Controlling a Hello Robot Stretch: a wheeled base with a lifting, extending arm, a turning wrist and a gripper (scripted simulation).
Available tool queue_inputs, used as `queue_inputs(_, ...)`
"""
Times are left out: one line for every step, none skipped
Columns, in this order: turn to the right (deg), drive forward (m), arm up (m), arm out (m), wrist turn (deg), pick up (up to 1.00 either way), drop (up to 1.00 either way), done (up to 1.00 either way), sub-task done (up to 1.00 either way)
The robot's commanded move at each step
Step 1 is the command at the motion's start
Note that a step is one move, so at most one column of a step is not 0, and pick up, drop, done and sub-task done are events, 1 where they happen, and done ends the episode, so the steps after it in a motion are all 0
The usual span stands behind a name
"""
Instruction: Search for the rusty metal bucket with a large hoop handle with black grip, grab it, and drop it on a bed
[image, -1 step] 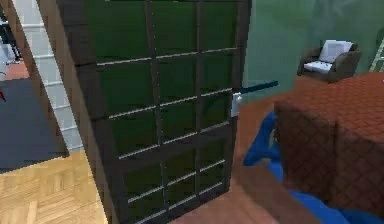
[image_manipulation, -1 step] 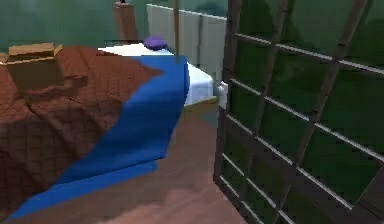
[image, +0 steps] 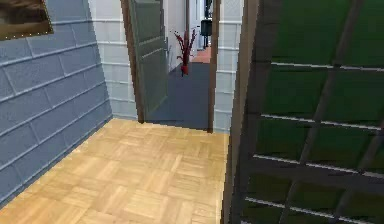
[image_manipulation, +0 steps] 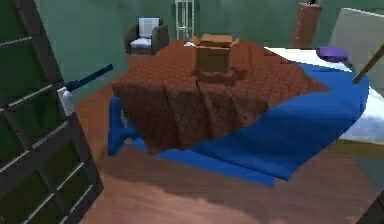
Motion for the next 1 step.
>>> queue_inputs(-9.0, 0.0, 0.0, 0.0, 0.0, 0.0, 0.0, 0.0, 0.0)
